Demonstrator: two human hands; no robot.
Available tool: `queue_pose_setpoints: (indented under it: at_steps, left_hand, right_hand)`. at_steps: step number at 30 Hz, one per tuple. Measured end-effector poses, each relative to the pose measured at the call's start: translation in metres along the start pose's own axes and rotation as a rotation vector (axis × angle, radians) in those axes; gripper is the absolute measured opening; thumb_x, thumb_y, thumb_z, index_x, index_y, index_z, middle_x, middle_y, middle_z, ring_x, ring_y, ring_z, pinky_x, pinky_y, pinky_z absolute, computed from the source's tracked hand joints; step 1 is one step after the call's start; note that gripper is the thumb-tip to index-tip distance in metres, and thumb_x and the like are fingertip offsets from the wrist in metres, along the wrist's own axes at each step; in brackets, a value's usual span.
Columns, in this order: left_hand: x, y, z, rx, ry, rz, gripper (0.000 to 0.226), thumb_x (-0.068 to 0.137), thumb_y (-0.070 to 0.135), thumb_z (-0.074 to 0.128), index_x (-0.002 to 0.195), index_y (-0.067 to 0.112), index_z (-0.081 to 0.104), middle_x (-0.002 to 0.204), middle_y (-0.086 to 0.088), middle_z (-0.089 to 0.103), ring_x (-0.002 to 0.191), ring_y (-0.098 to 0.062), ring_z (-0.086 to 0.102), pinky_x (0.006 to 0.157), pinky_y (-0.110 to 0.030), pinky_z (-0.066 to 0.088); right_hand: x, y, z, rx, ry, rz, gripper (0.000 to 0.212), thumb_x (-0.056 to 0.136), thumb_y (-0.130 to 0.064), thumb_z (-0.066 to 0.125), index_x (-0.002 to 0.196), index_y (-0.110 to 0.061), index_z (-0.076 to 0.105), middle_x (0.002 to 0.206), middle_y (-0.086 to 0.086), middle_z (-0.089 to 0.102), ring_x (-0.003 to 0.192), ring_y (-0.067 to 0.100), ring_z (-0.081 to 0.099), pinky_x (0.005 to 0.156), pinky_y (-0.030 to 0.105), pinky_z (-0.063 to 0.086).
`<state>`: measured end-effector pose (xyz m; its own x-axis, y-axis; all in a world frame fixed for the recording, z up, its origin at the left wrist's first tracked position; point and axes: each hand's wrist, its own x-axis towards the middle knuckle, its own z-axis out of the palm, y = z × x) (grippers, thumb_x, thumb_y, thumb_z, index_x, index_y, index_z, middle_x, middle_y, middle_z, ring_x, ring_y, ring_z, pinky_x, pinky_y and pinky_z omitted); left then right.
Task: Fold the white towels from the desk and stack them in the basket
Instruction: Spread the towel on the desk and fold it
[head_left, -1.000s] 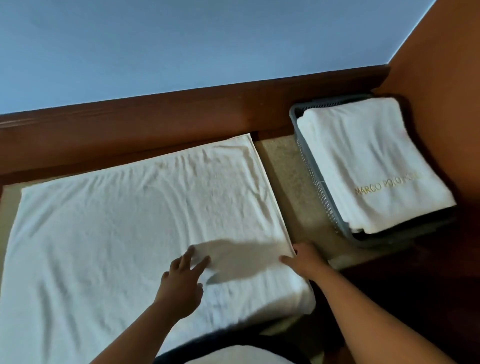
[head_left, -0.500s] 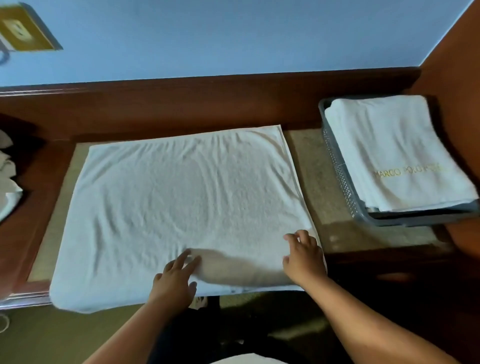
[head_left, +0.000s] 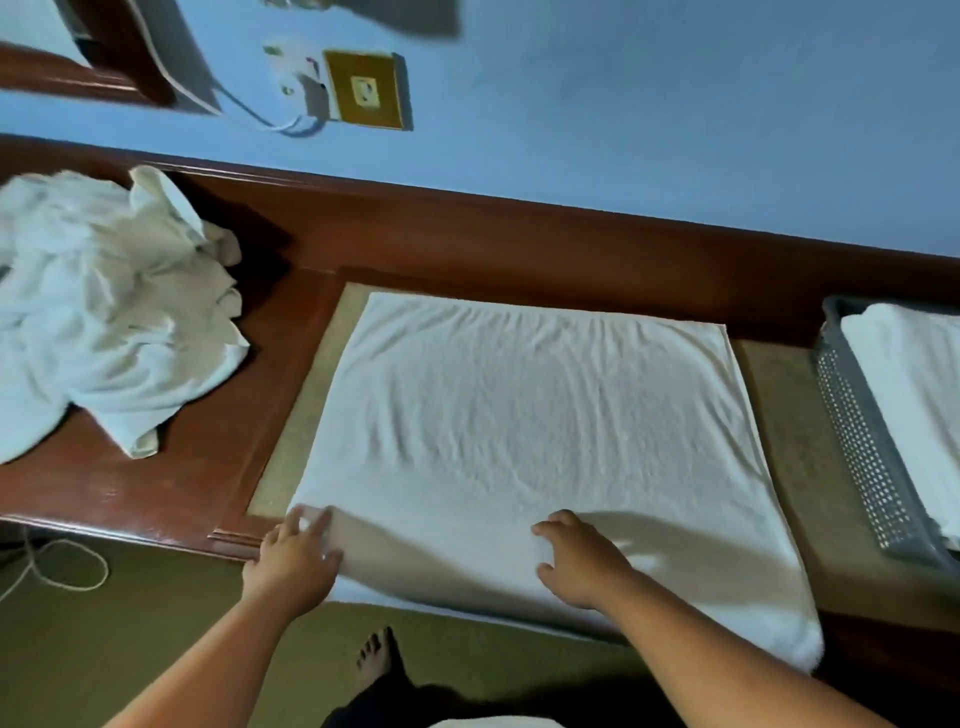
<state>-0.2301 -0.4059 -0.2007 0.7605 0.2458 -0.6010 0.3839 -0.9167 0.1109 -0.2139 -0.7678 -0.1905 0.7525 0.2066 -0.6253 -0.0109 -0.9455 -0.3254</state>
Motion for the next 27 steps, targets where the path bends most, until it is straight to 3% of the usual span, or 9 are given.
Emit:
queue_pose_setpoints:
  at_steps: [6,10,14,18,21,23,25,27]
  left_hand:
    - [0.017,-0.04,-0.01,-0.242,0.088,0.03,0.07,0.098,0.043,0.05,0.157,0.021,0.021,0.162,0.001,0.022,0.143,-0.027,0.027,0.106,-0.047,0.042]
    - [0.033,-0.047,-0.01,-0.368,0.078,0.056,0.074,0.096,0.044,0.056,0.157,0.02,0.021,0.155,-0.002,0.031,0.136,-0.031,0.032,0.106,-0.046,0.04]
    - [0.062,-0.045,-0.028,-0.573,-0.011,-0.074,0.051,0.091,0.041,0.063,0.136,0.028,0.043,0.128,-0.002,0.057,0.124,-0.03,0.046,0.099,-0.043,0.039]
    - [0.077,-0.047,-0.042,-0.442,-0.211,0.042,0.036,0.09,0.044,0.063,0.117,0.021,0.058,0.111,0.0,0.064,0.107,-0.023,0.059,0.092,-0.037,0.045]
    - [0.065,-0.052,-0.039,-0.412,-0.177,0.033,0.027,0.089,0.047,0.06,0.106,0.026,0.056,0.106,0.006,0.063,0.11,-0.021,0.059,0.094,-0.04,0.038]
    - [0.049,-0.057,-0.03,-0.408,-0.145,0.009,0.022,0.087,0.044,0.06,0.101,0.03,0.053,0.1,0.01,0.061,0.11,-0.02,0.057,0.089,-0.038,0.032]
    - [0.037,-0.062,-0.017,-0.414,-0.126,-0.002,0.018,0.083,0.041,0.059,0.095,0.028,0.054,0.095,0.012,0.06,0.107,-0.021,0.056,0.084,-0.037,0.027]
    - [0.027,-0.067,-0.004,-0.397,-0.119,0.011,0.017,0.079,0.039,0.058,0.089,0.026,0.052,0.093,0.01,0.062,0.103,-0.023,0.054,0.083,-0.038,0.027]
  right_hand:
    - [0.05,-0.124,0.011,0.042,-0.088,-0.064,0.066,0.093,-0.045,0.059,0.153,-0.029,0.036,0.164,-0.004,0.018,0.149,0.016,0.025,0.119,0.029,0.025]
    - [0.069,-0.178,0.022,0.069,-0.135,-0.048,0.067,0.094,-0.044,0.059,0.153,-0.027,0.034,0.161,-0.003,0.024,0.146,0.016,0.031,0.115,0.03,0.031]
    - [0.085,-0.216,0.011,-0.185,-0.031,-0.059,0.065,0.097,-0.039,0.052,0.154,-0.026,0.025,0.149,0.005,0.038,0.133,0.029,0.045,0.105,0.041,0.042]
    - [0.111,-0.263,-0.003,-0.404,0.099,-0.233,0.068,0.097,-0.021,0.048,0.157,-0.03,0.016,0.133,0.007,0.046,0.113,0.032,0.056,0.084,0.037,0.044]
    - [0.134,-0.291,-0.01,-0.547,-0.013,-0.378,0.076,0.095,-0.012,0.046,0.157,-0.039,0.012,0.125,0.007,0.05,0.1,0.033,0.059,0.073,0.033,0.034]
    - [0.145,-0.302,-0.013,-0.657,-0.13,-0.395,0.076,0.091,-0.009,0.05,0.155,-0.036,0.02,0.125,0.006,0.055,0.103,0.032,0.061,0.072,0.033,0.035]
    - [0.149,-0.306,-0.016,-0.755,-0.157,-0.407,0.057,0.088,-0.008,0.053,0.142,-0.024,0.04,0.117,0.007,0.06,0.102,0.03,0.062,0.07,0.033,0.037]
    - [0.145,-0.304,-0.018,-0.765,-0.142,-0.4,0.038,0.09,-0.009,0.051,0.126,-0.017,0.047,0.111,0.008,0.063,0.096,0.03,0.061,0.069,0.034,0.042]
